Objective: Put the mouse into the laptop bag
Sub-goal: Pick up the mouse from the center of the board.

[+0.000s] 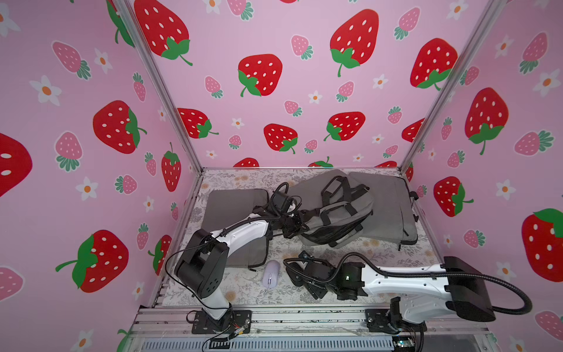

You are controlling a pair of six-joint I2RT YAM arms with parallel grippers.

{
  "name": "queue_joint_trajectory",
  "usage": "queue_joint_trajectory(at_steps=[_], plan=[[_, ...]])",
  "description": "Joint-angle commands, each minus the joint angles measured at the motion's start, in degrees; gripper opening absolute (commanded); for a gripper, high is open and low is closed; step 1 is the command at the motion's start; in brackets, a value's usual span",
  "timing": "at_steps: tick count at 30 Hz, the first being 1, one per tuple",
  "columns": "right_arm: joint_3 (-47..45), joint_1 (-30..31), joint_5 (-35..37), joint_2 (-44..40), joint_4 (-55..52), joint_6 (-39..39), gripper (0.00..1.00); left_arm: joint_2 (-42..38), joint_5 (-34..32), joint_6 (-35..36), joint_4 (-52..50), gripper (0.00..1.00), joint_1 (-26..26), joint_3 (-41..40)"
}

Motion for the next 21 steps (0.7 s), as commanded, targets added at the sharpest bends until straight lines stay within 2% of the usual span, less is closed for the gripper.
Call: queue_joint_trajectory(at_steps=[1, 6, 10, 13, 21], plan=[[3.2, 0.3, -1.9, 4.8, 4.6, -4.1, 0.8, -2.8, -0.4, -0.5, 3.0, 0.0, 0.8, 0.2], [3.7, 0.0, -2.1, 10.4, 9.0, -5.7, 0.85, -3.3, 1.0, -0.6, 3.1, 0.0, 0.9, 0.2], [3.8, -2.1, -5.9, 13.8, 9.7, -3.8, 0.87, -3.5, 2.2, -1.0, 3.7, 0.0, 0.7, -0.1], [3.1, -3.6, -8.6, 15.9, 12.0, -3.5, 0.85, -3.8, 2.5, -0.9, 3.9, 0.0, 0.6, -0.4], [1.4, -8.7, -12.0, 16.8, 17.4, -3.9, 0.69, -4.3, 2.8, -0.6, 3.7, 0.0, 0.6, -0.6]])
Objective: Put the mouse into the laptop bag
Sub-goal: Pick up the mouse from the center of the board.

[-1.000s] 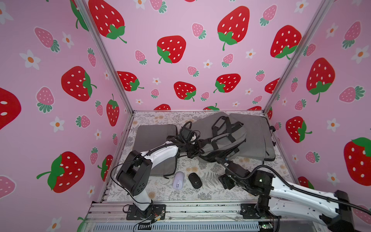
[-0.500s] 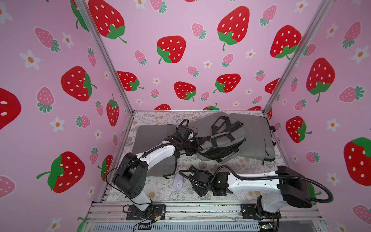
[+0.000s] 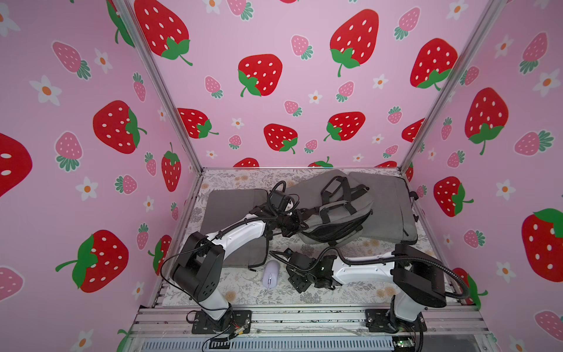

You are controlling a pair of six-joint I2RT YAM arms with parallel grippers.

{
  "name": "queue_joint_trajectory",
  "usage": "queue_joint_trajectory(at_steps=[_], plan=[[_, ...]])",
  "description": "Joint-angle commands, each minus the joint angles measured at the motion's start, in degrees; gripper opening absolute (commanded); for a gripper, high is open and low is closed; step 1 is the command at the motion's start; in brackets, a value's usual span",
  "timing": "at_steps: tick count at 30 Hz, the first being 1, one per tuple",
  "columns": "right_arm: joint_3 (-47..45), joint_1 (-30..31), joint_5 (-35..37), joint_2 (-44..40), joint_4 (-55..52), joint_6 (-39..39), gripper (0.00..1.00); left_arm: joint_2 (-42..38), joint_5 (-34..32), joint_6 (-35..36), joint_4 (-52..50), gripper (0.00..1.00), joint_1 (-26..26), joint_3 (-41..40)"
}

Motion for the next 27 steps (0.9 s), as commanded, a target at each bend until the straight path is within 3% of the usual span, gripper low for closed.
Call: queue_joint_trajectory(at_steps=[1, 3, 7, 16, 22, 27], plan=[[-1.5, -2.2, -2.0, 0.0, 2.5, 0.1, 0.66, -2.9, 1.6, -0.4, 3.0, 0.0, 0.1, 0.1], [-2.3, -2.7, -2.2, -1.5, 2.8, -0.2, 0.58, -3.0, 1.8, -0.4, 3.0, 0.0, 0.1, 0.0], [-4.8, -3.3, -0.7, -7.5, 0.3, 0.2, 0.56, -2.3, 2.4, -0.2, 3.0, 0.0, 0.1, 0.1], [-13.1, -4.9, 12.4, -36.0, -15.9, 4.8, 0.55, -2.3, 3.1, -0.7, 4.7, 0.0, 0.0, -0.5], [-17.1, -18.7, 3.4, -49.0, -16.7, 2.1, 0.58, -2.7, 3.3, -0.2, 4.1, 0.0, -0.9, -0.2], [-14.9, -28.7, -6.0, -43.5, -12.1, -2.9, 0.57, -2.8, 3.3, -0.4, 4.4, 0.0, -1.9, -0.1]])
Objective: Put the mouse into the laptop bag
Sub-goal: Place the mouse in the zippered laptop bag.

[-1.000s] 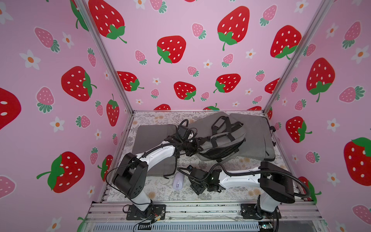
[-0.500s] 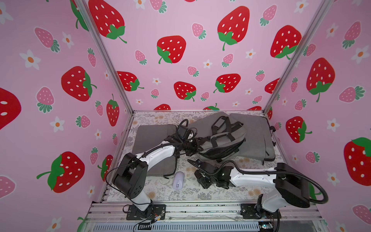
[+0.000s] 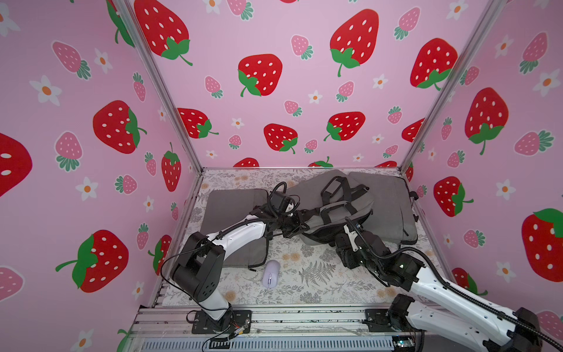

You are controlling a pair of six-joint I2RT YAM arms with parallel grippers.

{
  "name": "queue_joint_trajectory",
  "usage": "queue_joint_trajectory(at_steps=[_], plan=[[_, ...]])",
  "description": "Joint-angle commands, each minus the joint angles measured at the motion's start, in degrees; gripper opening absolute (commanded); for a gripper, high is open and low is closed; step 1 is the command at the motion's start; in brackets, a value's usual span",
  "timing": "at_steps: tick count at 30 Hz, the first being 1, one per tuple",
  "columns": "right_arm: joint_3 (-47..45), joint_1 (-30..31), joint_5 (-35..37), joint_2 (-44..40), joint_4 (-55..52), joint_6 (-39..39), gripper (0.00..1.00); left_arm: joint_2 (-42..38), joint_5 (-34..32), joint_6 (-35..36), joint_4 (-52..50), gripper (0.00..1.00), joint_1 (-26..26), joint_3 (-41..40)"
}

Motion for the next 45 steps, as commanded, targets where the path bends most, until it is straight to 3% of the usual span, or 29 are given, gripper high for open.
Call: queue_joint_trajectory(at_steps=[1, 8, 21, 26, 31, 40, 43, 45], plan=[[2.3, -4.9, -9.0, 6.1, 3.5, -4.0, 0.57, -2.7, 2.1, -0.4, 3.2, 0.0, -1.2, 0.7], [9.3, -8.5, -15.8, 22.2, 11.1, -6.3, 0.53, -2.1, 2.1, -0.1, 3.1, 0.0, -2.7, 1.8], [13.4, -8.3, -20.2, 35.0, 28.4, -1.6, 0.52, 2.2, 3.0, -0.9, 4.1, 0.0, -9.3, 4.3], [12.1, -7.8, -20.2, 37.3, 32.8, 0.4, 0.71, 4.3, 4.0, -2.2, 4.9, 0.0, -9.9, 4.7], [7.5, -7.7, -20.7, 32.2, 31.6, 1.1, 0.79, 5.8, 4.3, -3.3, 5.8, 0.0, -8.5, 3.1], [0.8, -7.7, -12.5, 12.7, 15.0, 0.4, 0.85, 5.2, 3.8, -4.2, 7.9, 0.0, -3.5, -1.5], [-2.1, -7.7, -11.4, 6.2, 11.7, 1.2, 0.83, 4.8, 3.4, -3.4, 6.6, 0.0, -3.1, -1.1], [-3.7, -7.7, -10.5, 2.7, 9.9, 1.5, 0.7, 4.6, 3.4, -2.8, 5.7, 0.0, -2.8, -0.7]])
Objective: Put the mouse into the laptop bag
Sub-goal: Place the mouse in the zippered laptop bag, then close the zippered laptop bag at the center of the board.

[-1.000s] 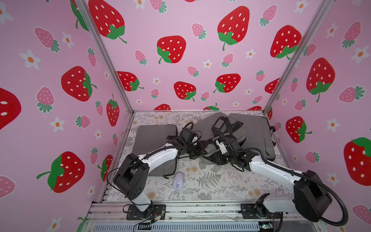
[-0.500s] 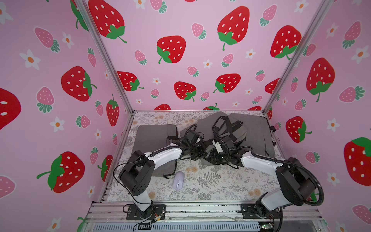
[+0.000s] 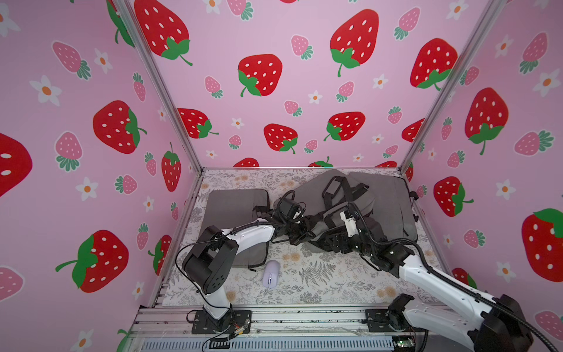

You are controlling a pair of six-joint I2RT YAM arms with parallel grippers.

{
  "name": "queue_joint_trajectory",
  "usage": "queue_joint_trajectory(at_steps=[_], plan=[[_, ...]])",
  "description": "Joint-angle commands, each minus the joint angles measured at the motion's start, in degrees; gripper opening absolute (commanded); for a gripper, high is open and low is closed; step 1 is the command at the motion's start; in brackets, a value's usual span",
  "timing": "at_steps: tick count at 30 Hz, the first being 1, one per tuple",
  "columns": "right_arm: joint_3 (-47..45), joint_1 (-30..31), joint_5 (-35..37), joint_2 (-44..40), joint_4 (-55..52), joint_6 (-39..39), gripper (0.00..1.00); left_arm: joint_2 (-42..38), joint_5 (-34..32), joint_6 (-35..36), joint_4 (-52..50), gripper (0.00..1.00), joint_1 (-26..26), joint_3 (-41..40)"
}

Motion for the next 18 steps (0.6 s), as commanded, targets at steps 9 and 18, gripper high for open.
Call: queue_joint_trajectory(at_steps=[9, 18], plan=[[-2.5, 0.2, 1.3, 7.0, 1.3, 1.6, 0.0, -1.3, 1.5, 1.0, -0.1, 0.0, 0.8, 0.8], [7.7, 0.4, -6.3, 28.8, 12.9, 1.8, 0.0, -1.2, 2.1, 1.6, -0.3, 0.0, 0.8, 0.6]])
